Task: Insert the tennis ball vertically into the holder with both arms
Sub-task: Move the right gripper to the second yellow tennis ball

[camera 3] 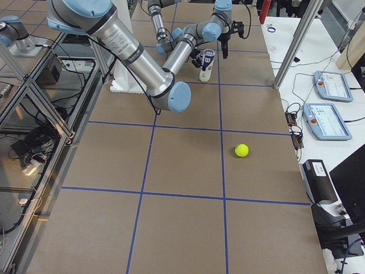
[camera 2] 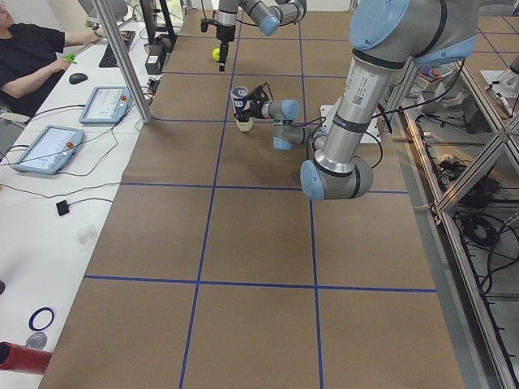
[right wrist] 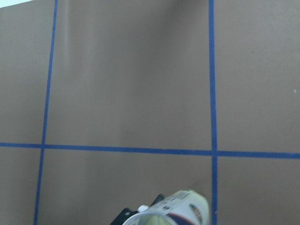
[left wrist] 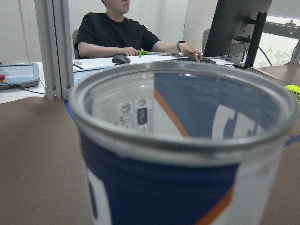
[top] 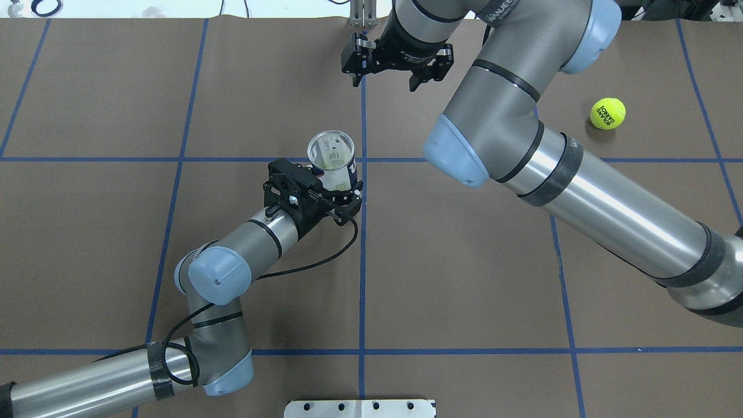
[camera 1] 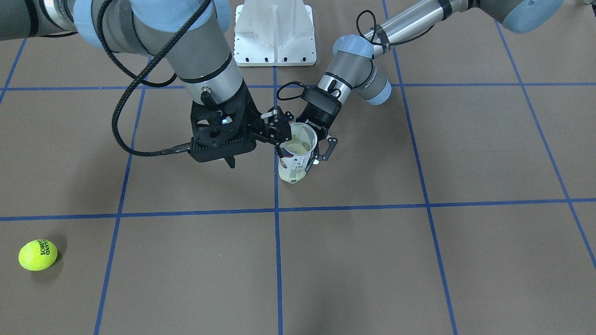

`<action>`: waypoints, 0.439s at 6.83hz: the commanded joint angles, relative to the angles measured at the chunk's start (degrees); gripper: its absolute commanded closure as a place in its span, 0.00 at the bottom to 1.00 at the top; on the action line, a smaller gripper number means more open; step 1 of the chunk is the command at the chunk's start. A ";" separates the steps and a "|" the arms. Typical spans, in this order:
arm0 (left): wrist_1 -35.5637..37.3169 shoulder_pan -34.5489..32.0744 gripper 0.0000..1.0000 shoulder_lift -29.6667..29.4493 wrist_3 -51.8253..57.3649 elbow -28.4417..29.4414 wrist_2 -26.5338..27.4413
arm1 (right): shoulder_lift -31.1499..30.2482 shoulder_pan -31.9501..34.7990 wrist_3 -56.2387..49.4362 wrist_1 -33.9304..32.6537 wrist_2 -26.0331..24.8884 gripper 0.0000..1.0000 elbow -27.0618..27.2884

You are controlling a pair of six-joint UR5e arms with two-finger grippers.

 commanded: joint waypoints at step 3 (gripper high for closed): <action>0.01 0.10 0.01 -0.08 0.03 0.00 -0.33 | -7.17 7.76 -13.35 -0.12 -0.48 0.01 -0.53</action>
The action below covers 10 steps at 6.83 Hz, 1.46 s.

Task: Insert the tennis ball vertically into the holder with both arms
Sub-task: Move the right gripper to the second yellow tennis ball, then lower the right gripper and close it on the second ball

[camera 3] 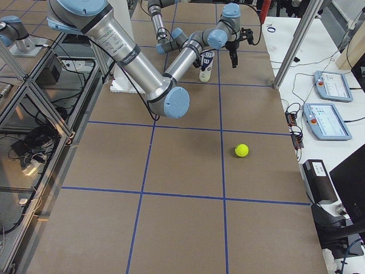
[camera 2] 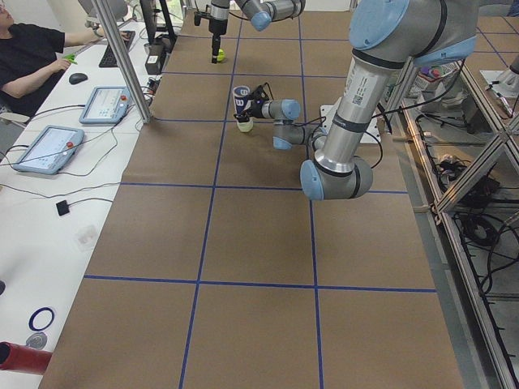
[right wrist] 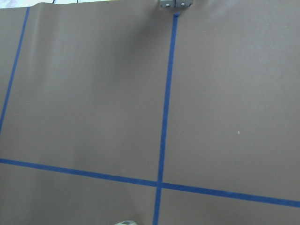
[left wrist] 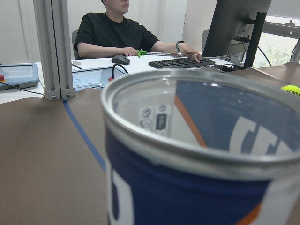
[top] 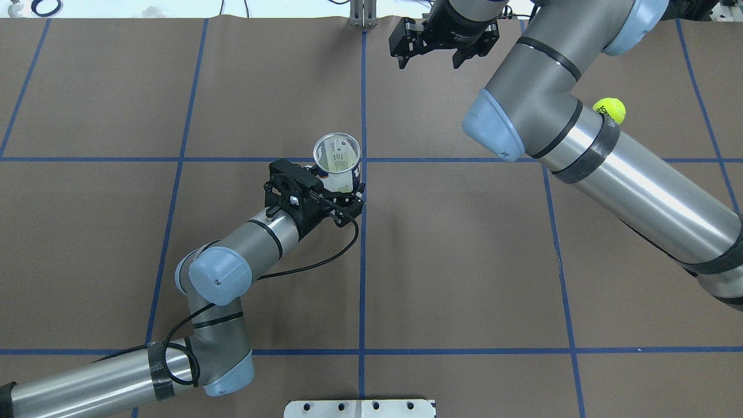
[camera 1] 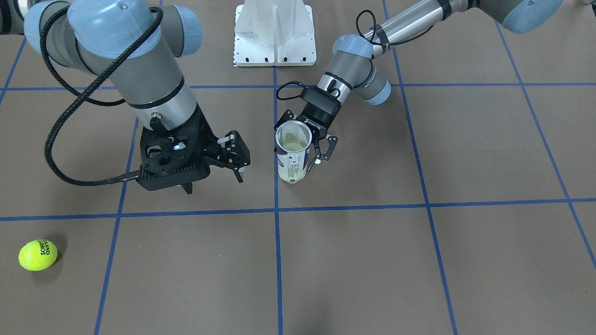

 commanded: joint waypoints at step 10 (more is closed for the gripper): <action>0.00 -0.23 0.01 0.68 1.93 0.00 -0.18 | -21.39 11.21 -32.64 25.75 -3.88 0.01 -21.74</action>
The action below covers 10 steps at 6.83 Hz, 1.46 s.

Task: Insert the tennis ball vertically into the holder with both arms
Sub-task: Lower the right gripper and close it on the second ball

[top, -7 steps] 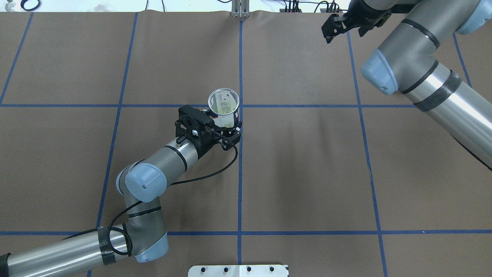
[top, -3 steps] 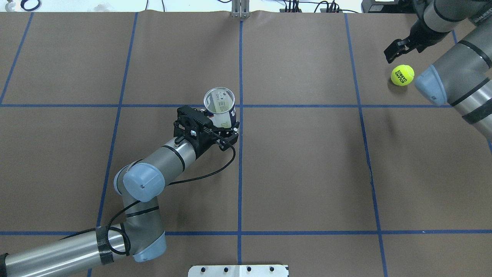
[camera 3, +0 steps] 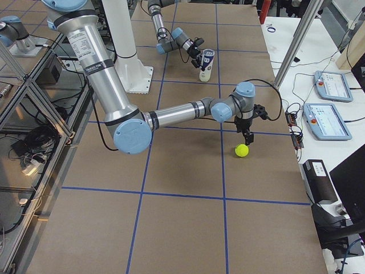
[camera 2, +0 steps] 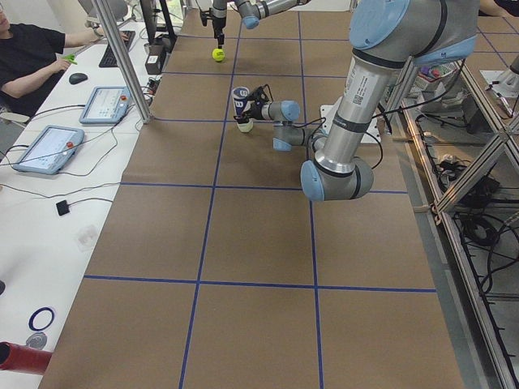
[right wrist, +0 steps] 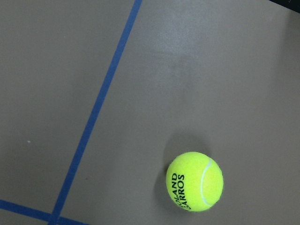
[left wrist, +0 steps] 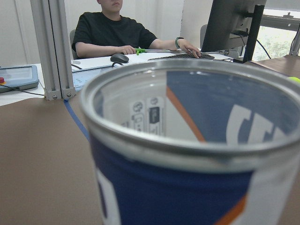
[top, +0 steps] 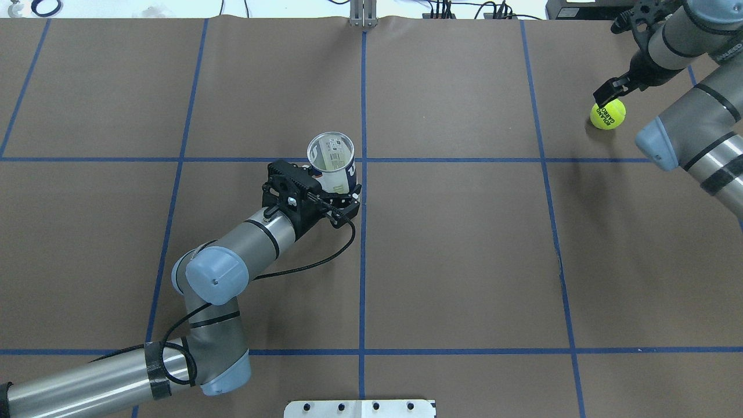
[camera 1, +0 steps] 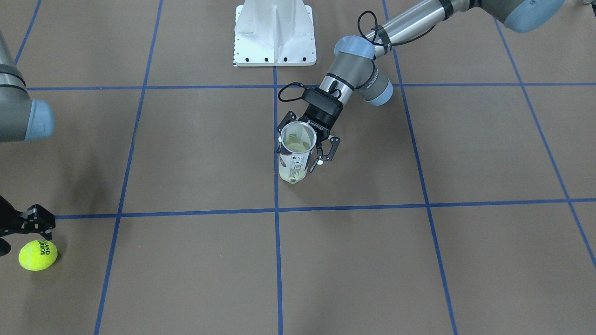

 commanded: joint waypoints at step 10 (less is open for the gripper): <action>0.00 -0.04 0.01 0.16 0.02 0.00 -0.01 | 6.98 3.14 -3.01 -3.12 8.01 1.00 -3.44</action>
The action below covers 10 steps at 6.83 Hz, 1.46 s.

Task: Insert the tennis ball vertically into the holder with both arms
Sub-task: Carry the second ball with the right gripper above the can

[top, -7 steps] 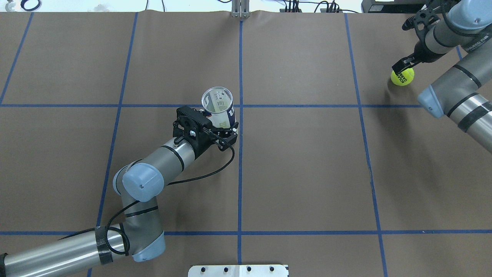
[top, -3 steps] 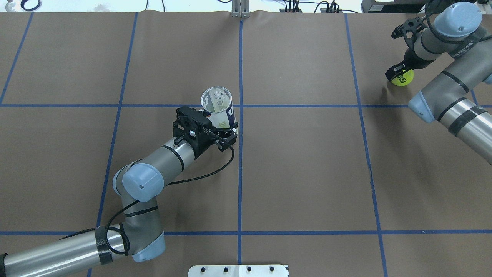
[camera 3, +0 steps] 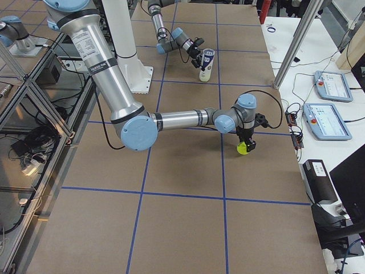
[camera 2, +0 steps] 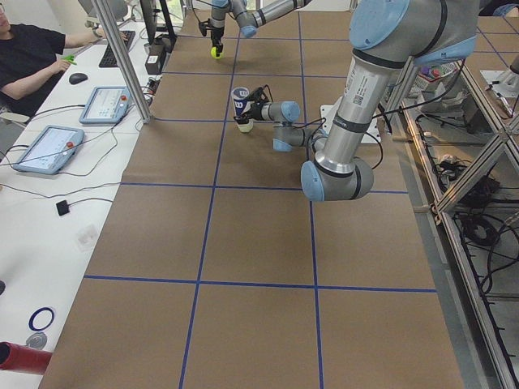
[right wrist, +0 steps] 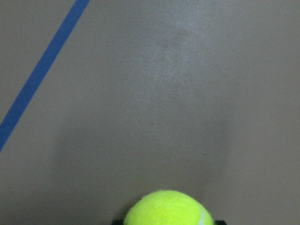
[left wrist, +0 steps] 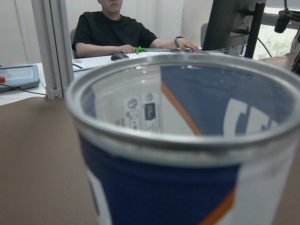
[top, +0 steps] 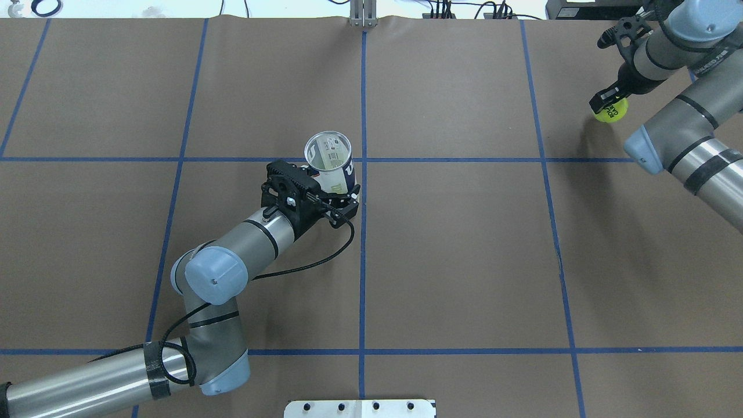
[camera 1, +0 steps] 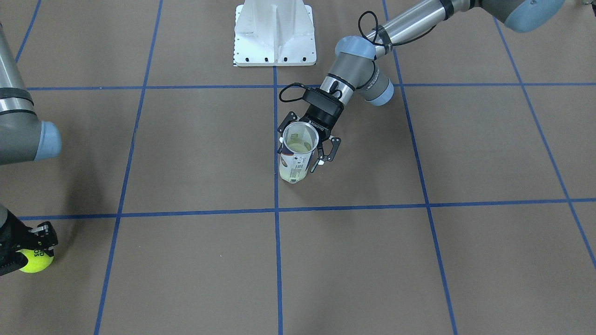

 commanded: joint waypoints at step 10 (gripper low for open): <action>0.09 0.59 0.01 -0.06 0.00 0.08 -0.18 | 23.16 -20.67 56.78 -18.45 4.00 1.00 28.56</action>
